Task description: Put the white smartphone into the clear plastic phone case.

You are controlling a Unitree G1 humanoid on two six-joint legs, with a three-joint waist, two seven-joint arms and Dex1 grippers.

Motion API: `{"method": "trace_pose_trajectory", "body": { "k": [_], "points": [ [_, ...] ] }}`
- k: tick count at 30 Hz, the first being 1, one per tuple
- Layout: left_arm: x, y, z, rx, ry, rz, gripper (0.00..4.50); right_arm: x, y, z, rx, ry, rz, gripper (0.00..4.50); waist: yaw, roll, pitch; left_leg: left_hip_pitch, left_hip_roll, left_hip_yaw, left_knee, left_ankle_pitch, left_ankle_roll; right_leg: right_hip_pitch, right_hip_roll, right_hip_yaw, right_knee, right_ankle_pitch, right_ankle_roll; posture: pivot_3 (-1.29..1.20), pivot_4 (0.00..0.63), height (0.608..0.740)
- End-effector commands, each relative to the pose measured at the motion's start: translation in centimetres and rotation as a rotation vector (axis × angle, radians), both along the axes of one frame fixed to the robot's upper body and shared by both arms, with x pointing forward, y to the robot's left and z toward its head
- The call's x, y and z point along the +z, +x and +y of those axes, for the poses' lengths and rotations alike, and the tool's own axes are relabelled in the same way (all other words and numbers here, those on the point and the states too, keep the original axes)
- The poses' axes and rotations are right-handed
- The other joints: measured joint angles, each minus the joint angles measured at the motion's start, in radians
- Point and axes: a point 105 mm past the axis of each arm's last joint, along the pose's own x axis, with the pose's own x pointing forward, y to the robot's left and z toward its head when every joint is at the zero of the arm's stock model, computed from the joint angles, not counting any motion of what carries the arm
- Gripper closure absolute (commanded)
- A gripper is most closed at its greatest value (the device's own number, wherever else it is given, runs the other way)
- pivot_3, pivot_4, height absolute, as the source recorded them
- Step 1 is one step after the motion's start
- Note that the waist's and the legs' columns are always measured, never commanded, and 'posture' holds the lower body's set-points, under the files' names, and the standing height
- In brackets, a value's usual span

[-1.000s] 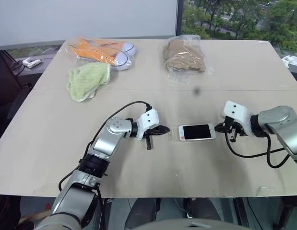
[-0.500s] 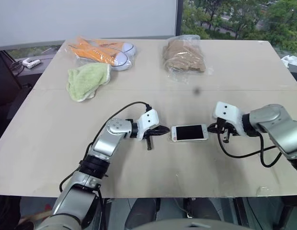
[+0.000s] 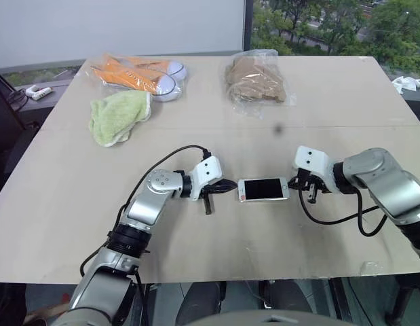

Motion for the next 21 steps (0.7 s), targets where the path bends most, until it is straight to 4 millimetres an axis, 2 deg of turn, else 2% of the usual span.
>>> {"method": "trace_pose_trajectory", "body": {
  "k": [1, 4, 7, 12, 18, 21],
  "points": [
    [-1.0, -1.8, -2.2, -0.097, -0.005, 0.045, 4.43, 0.6, -1.5, 3.6, 0.154, 0.064, -0.004, 4.50, -0.005, 0.000, -0.001, 0.000, 0.000, 0.000, 0.000, 0.000, 0.000, 0.000, 0.000, 0.000, 0.000, 0.000, 0.000, 0.00, 0.150, 0.740],
    [-1.0, -1.8, -2.3, -0.097, -0.006, 0.045, 4.43, 0.2, -1.7, 3.6, 0.158, 0.060, 0.006, 4.50, -0.006, 0.000, -0.002, 0.001, 0.000, 0.000, 0.000, 0.000, 0.000, 0.000, 0.000, 0.000, 0.001, 0.000, 0.000, 0.00, 0.150, 0.740],
    [-0.9, -1.7, -2.1, -0.088, -0.004, 0.042, 4.43, -0.2, -1.2, 2.7, 0.141, 0.029, -0.019, 4.50, -0.006, 0.000, -0.003, 0.001, 0.000, 0.000, 0.000, 0.000, 0.000, 0.000, 0.000, 0.000, 0.001, 0.000, 0.000, 0.00, 0.150, 0.740],
    [-0.2, -1.1, -0.8, -0.065, 0.013, 0.011, 4.43, 1.4, -0.4, 1.4, 0.097, 0.053, -0.082, 4.50, -0.007, 0.000, -0.003, 0.001, 0.000, 0.000, 0.000, 0.000, 0.000, 0.000, 0.000, 0.000, 0.001, 0.000, 0.000, 0.00, 0.150, 0.740],
    [3.7, 0.7, 2.5, 0.008, 0.031, -0.081, 4.43, 4.0, -0.8, 0.3, 0.057, 0.111, -0.140, 4.50, -0.007, 0.000, -0.002, 0.000, 0.000, 0.000, 0.000, 0.000, 0.000, -0.002, 0.000, 0.001, 0.002, 0.000, 0.000, 0.00, 0.150, 0.740],
    [5.0, 1.3, 3.1, 0.013, 0.039, -0.121, 4.43, 5.0, -0.9, 0.0, 0.041, 0.146, -0.191, 4.50, -0.003, 0.000, -0.002, -0.001, 0.000, 0.000, 0.000, 0.000, 0.000, -0.002, 0.000, 0.000, 0.002, 0.000, 0.000, 0.00, 0.150, 0.740]
  ]
}}
